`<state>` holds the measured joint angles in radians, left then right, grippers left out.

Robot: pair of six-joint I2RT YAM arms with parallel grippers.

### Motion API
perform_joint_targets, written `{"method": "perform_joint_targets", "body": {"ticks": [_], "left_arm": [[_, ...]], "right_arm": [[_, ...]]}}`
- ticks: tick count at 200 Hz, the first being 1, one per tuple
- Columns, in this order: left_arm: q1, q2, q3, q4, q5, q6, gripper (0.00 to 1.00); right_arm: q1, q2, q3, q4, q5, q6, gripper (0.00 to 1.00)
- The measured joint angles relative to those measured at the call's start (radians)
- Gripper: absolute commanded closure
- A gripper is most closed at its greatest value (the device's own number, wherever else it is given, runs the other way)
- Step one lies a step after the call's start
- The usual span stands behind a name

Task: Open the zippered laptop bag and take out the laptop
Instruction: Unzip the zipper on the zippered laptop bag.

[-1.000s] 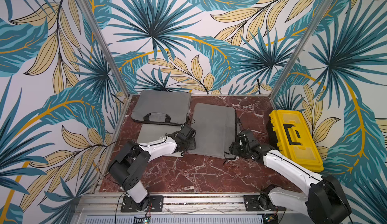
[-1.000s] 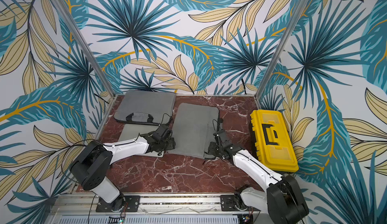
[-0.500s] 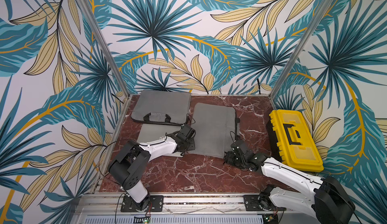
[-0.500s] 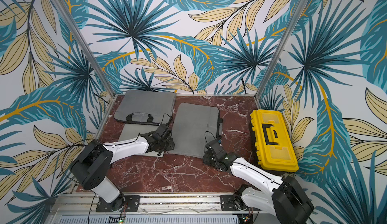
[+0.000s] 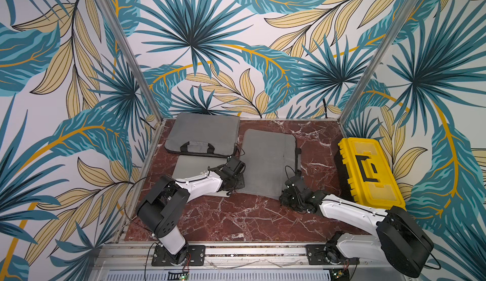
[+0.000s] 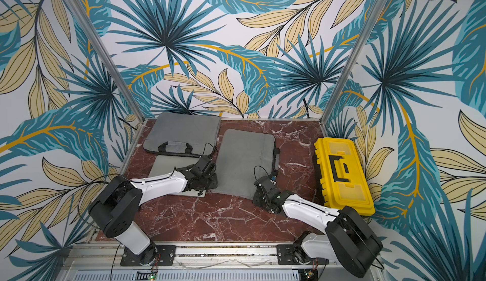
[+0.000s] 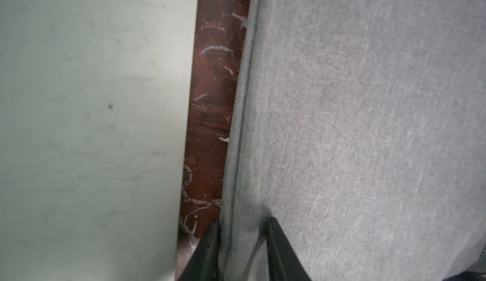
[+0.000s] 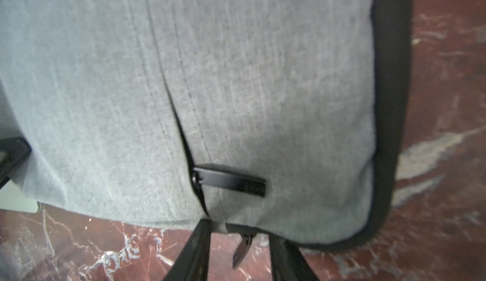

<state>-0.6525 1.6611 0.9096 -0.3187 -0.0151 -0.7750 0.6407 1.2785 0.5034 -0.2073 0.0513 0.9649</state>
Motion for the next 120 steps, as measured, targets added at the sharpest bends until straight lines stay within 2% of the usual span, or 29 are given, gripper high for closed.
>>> {"method": "perform_joint_targets", "body": {"ticks": [33, 68, 120], "left_arm": [[0.003, 0.002, 0.0, 0.001, -0.004, 0.0, 0.77], [0.005, 0.005, 0.001, 0.0, -0.003, 0.0, 0.83], [0.011, 0.009, 0.006, -0.002, 0.008, 0.0, 0.86]], "right_arm": [[0.0, 0.011, 0.006, 0.009, 0.0, 0.005, 0.68], [0.0, 0.008, 0.006, 0.006, -0.003, 0.005, 0.69], [0.0, 0.002, -0.003, 0.009, -0.025, 0.004, 0.72]]}}
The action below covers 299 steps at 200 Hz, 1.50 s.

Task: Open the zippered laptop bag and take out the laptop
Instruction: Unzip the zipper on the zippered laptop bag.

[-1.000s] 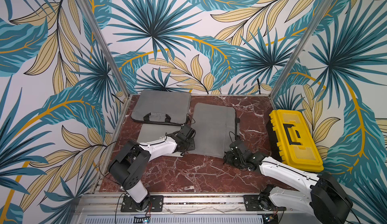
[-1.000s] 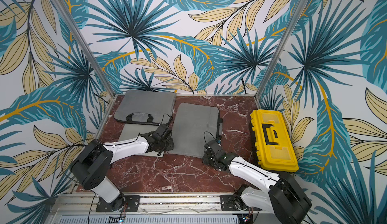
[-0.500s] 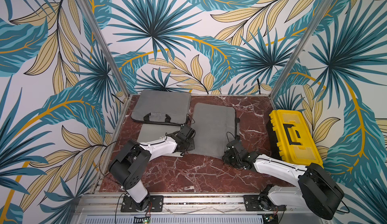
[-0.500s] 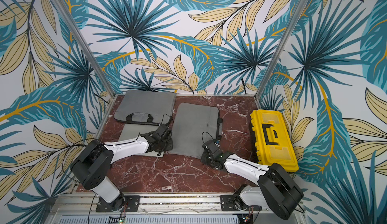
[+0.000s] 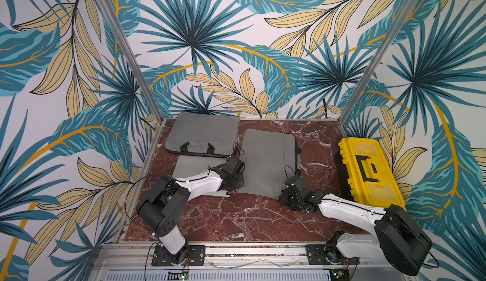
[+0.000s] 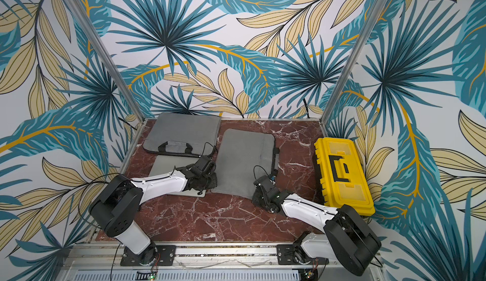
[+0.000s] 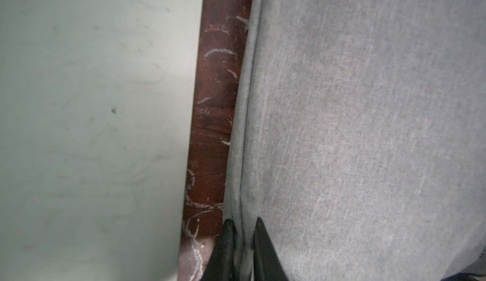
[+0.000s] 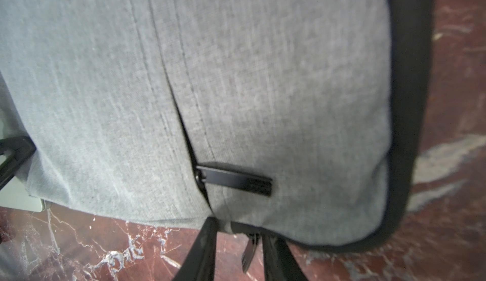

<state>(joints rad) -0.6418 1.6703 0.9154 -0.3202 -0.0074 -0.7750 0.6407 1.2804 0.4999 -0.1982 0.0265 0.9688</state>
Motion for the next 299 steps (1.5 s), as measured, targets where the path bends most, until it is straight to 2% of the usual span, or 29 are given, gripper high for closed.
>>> {"method": "perform_joint_targets", "body": {"ticks": [84, 124, 143, 161, 230, 299], "left_arm": [[0.001, 0.0, 0.002, -0.003, 0.003, 0.0, 0.92], [0.001, 0.0, 0.005, -0.007, 0.002, 0.0, 0.93], [0.001, 0.001, 0.006, -0.005, 0.007, 0.0, 0.96], [-0.003, 0.005, 0.011, -0.007, 0.01, 0.001, 1.0], [-0.004, 0.021, 0.045, -0.048, -0.006, 0.036, 1.0], [0.005, 0.02, 0.057, -0.065, -0.031, 0.137, 1.0]], "right_arm": [[0.008, -0.051, -0.044, -0.004, -0.011, 0.008, 0.76], [0.01, -0.056, -0.037, -0.055, 0.054, 0.011, 0.86], [0.013, -0.034, -0.019, -0.068, 0.084, 0.001, 1.0], [0.014, -0.009, 0.007, -0.093, 0.112, -0.008, 1.0], [-0.016, -0.03, 0.042, -0.25, 0.216, -0.042, 1.0], [-0.097, -0.1, 0.06, -0.305, 0.21, -0.076, 1.0]]}}
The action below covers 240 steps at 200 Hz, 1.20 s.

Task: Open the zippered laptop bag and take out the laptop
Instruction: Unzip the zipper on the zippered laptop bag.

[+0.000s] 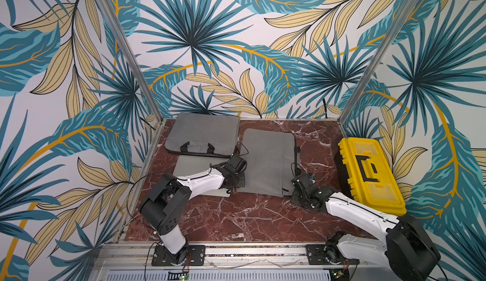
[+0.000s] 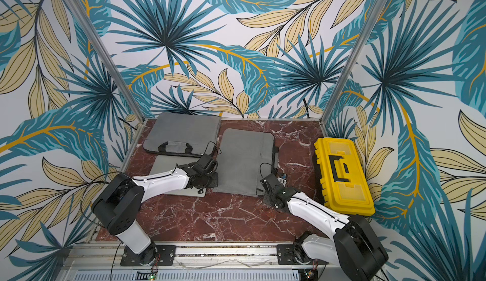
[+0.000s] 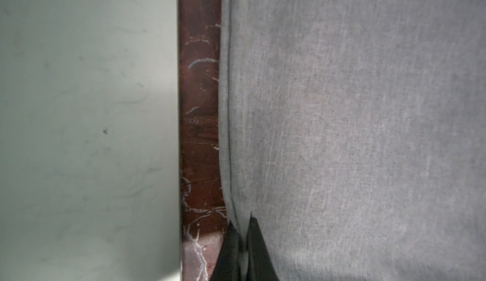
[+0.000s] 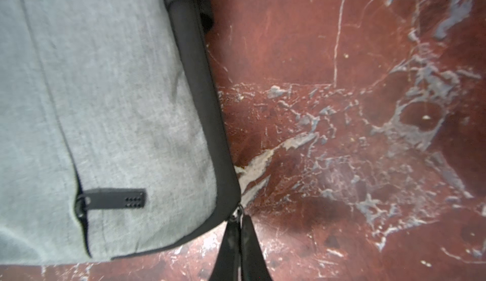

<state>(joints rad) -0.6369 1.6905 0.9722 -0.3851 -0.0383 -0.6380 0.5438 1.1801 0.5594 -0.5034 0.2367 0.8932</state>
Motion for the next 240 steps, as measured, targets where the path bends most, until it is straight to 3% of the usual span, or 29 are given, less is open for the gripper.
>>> {"method": "perform_joint_targets", "body": {"ticks": [75, 125, 159, 188, 205, 240], "left_arm": [[0.028, 0.08, 0.094, 0.056, -0.044, 0.175, 1.0], [0.126, 0.247, 0.3, 0.064, -0.013, 0.298, 1.0], [0.18, 0.312, 0.396, 0.057, 0.025, 0.285, 0.77], [0.214, 0.332, 0.433, 0.083, 0.045, 0.219, 0.46], [0.224, 0.32, 0.43, 0.084, 0.061, 0.176, 0.39], [0.214, 0.179, 0.296, 0.107, 0.11, 0.03, 0.34]], "right_arm": [[0.006, 0.051, 0.039, -0.022, -0.024, -0.068, 1.0], [0.102, 0.184, 0.138, -0.014, -0.03, -0.095, 1.0], [0.116, 0.247, 0.183, 0.023, -0.035, -0.111, 1.0], [0.116, 0.275, 0.205, 0.018, -0.034, -0.126, 1.0], [0.116, 0.288, 0.218, 0.01, -0.032, -0.135, 1.0], [0.116, 0.289, 0.22, 0.005, -0.032, -0.147, 1.0]]}}
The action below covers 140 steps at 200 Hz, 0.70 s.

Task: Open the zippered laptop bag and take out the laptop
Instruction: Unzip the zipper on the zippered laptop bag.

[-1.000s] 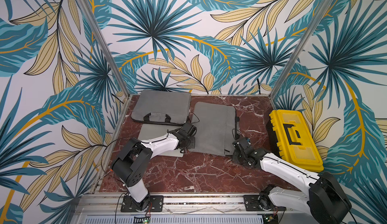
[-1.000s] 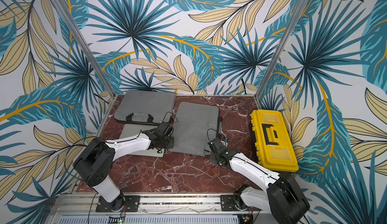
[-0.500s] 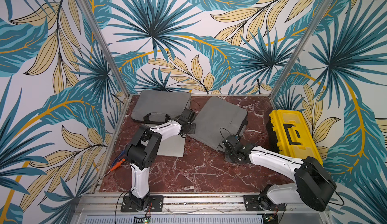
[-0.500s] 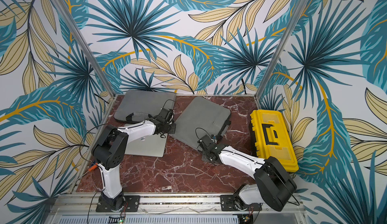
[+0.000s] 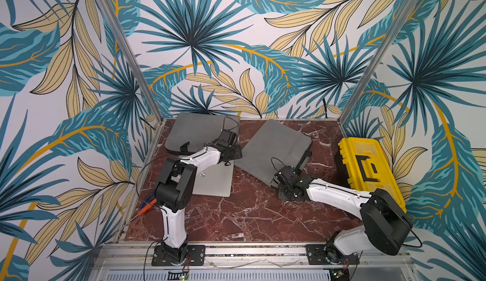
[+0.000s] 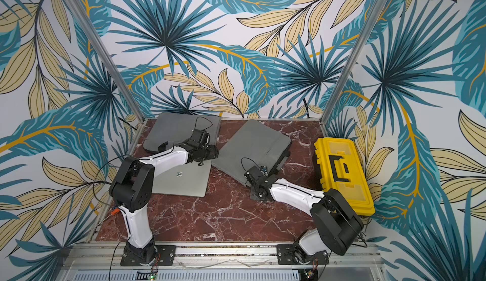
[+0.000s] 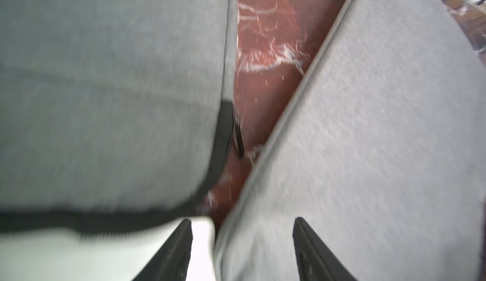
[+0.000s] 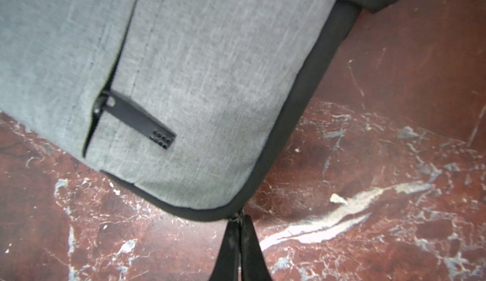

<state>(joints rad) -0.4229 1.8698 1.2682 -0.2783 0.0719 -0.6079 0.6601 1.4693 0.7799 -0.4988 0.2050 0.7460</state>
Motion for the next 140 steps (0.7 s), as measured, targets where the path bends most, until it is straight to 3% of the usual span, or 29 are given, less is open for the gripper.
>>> {"method": "perform_joint_targets", "body": {"ticks": [48, 83, 140], "left_arm": [[-0.097, -0.17, -0.164, 0.036, 0.069, -0.177, 0.25], [-0.163, -0.131, -0.206, 0.043, 0.143, -0.249, 0.21], [-0.231, -0.037, -0.189, 0.056, 0.236, -0.264, 0.23]], "right_arm": [[0.0, 0.0, 0.001, 0.0, -0.001, -0.011, 1.0], [0.0, 0.0, 0.004, 0.0, -0.005, -0.021, 1.0], [0.0, -0.001, 0.004, 0.008, -0.031, -0.021, 1.0]]}}
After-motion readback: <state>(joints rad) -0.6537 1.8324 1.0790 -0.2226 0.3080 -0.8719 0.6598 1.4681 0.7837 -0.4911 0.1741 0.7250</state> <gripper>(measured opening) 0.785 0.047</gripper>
